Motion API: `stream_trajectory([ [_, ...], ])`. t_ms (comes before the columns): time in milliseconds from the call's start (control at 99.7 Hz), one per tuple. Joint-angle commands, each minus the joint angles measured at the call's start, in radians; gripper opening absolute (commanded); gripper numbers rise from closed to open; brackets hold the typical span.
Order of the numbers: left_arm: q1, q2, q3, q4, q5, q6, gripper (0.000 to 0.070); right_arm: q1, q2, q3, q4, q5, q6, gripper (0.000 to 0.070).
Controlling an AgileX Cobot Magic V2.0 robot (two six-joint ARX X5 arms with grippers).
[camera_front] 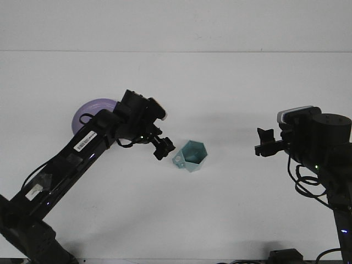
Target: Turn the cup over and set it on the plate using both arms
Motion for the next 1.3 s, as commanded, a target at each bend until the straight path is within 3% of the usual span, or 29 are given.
stream_trajectory([
  [0, -0.020, 0.037, 0.038, 0.006, -0.005, 0.020, 0.0501, 0.003, 0.005, 0.011, 0.010, -0.008, 0.003, 0.0427],
  [913, -0.100, 0.299, 0.168, 0.025, -0.016, 0.023, 0.0495, 0.003, 0.005, 0.011, 0.010, -0.011, 0.007, 0.0427],
  [973, -0.101, 0.304, 0.168, 0.037, -0.019, 0.023, 0.0418, 0.003, 0.005, 0.011, 0.009, -0.011, 0.007, 0.0427],
  [1073, -0.104, 0.305, 0.168, 0.069, -0.021, 0.023, 0.0146, 0.003, 0.005, 0.011, 0.009, -0.010, 0.007, 0.0427],
  [1143, -0.104, 0.305, 0.168, 0.074, -0.021, 0.024, 0.0000, 0.003, 0.005, 0.011, 0.009, -0.010, 0.007, 0.0427],
  [1294, -0.105, 0.305, 0.168, 0.061, -0.023, 0.024, 0.0008, 0.003, 0.005, 0.011, 0.009, -0.010, 0.007, 0.0427],
])
